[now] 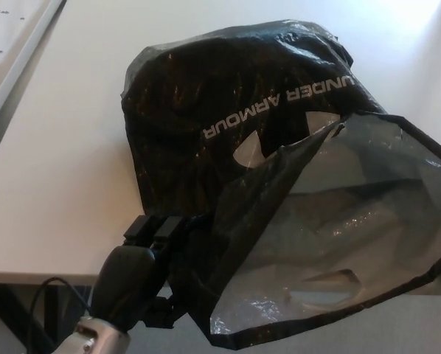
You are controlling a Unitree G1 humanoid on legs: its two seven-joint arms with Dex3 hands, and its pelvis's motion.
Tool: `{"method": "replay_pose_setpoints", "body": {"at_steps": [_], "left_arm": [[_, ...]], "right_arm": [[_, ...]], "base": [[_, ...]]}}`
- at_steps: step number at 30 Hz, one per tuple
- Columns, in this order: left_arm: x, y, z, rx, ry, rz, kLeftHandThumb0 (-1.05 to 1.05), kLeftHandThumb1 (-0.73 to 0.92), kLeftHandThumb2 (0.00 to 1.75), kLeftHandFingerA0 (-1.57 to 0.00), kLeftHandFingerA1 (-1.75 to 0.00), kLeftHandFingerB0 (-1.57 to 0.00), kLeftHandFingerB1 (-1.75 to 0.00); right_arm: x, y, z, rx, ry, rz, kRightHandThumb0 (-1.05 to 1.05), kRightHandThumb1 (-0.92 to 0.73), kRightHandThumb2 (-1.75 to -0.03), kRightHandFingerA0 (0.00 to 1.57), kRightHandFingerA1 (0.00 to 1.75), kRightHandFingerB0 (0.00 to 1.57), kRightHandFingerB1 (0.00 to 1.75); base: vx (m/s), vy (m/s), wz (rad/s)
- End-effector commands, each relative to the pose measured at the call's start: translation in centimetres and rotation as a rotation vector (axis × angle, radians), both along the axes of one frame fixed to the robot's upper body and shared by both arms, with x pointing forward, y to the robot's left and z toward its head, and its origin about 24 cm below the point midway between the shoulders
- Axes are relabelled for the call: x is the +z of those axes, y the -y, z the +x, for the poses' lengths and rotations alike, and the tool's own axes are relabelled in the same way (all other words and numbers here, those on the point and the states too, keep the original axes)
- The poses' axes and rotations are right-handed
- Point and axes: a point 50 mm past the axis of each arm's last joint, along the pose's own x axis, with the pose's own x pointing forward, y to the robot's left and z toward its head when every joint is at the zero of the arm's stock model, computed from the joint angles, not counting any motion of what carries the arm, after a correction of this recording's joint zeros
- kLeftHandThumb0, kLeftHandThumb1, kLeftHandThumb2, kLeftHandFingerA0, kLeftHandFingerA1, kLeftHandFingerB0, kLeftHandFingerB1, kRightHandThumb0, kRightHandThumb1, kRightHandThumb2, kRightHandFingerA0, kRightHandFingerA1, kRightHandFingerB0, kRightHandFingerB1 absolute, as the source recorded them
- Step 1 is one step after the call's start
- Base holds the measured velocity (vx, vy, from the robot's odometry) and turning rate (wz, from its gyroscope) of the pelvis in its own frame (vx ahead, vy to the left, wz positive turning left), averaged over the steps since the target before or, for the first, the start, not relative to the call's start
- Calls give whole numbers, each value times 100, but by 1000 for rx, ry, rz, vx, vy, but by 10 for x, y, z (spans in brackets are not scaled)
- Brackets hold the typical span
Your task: A plastic bag is kept infront of the robot in the middle of the desk and the robot uses both its hands to grab it from the top and lifts it up and then releases it.
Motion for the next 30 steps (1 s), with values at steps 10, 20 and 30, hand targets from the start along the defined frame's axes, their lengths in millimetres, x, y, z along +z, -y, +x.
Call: {"method": "replay_pose_setpoints", "body": {"at_steps": [10, 20, 30], "left_arm": [[-9, 0, -9, -7, -34, -4, -43, 34, 99, -6, -56, -5, -54], [-16, 7, -15, -22, -66, -19, -43, 32, 98, -6, -56, -5, -53], [-17, 11, -16, -20, -66, -28, -90, 76, 62, -17, -62, -17, -50]], "right_arm": [[11, -32, 25, 24, 28, 103, -75, -53, -56, 31, 47, 0, 0], [21, -56, 35, 71, 95, 274, -76, -54, -57, 51, 72, 0, 0], [18, -77, 37, 91, 120, 347, -79, -44, -84, 17, 51, 0, 0]], "base": [[0, 0, 0], [0, 0, 0], [0, 0, 0]]}}
